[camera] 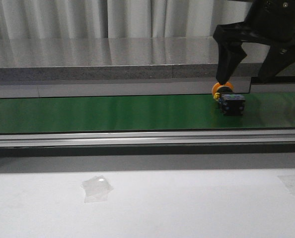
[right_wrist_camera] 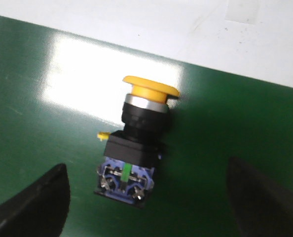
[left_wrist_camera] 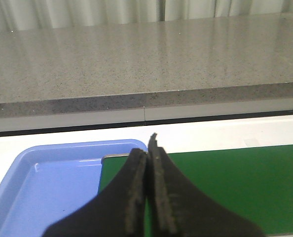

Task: Move button from left to right
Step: 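Lower the right gripper over the button and close on it, then lift the button off the belt and carry it over the green tray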

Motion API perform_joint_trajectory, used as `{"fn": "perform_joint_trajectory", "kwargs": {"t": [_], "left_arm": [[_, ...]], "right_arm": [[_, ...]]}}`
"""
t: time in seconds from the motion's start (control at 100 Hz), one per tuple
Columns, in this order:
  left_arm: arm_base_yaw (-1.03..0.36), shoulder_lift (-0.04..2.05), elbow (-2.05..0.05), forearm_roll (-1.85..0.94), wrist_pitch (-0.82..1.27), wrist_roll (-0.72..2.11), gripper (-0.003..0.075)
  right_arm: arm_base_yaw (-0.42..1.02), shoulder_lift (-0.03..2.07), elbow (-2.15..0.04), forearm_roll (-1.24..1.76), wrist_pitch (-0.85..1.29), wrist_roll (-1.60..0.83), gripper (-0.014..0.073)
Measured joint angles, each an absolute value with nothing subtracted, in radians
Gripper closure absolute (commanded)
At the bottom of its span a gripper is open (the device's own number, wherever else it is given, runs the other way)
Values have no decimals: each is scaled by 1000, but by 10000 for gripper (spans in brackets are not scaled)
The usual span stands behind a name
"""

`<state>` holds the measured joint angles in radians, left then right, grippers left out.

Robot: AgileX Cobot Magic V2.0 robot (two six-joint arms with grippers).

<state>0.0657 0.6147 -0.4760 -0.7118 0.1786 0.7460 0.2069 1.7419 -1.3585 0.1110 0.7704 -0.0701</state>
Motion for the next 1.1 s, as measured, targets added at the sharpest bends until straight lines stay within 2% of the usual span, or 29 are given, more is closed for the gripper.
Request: {"fn": "perform_joint_trajectory", "kwargs": {"t": [0.28,0.34,0.41,0.53,0.62,0.95,1.1], "left_arm": [[66,615,-476,-712,179,746,740],[66,615,-476,-712,179,746,740],[66,615,-476,-712,179,746,740],[66,615,-476,-712,179,746,740],[66,615,-476,-712,179,746,740],[66,615,-476,-712,179,746,740],[66,615,-476,-712,179,746,740]], "right_arm": [[207,1812,-1371,48,759,-70,-38],[207,1827,-1371,36,759,-72,-13],[207,1845,-1371,24,764,-72,78],[207,1860,-1374,12,785,-65,369],[207,1860,-1376,12,794,-61,515],[200,1808,-1486,0,892,-59,531],[130,1778,-1528,-15,906,-59,531]]}}
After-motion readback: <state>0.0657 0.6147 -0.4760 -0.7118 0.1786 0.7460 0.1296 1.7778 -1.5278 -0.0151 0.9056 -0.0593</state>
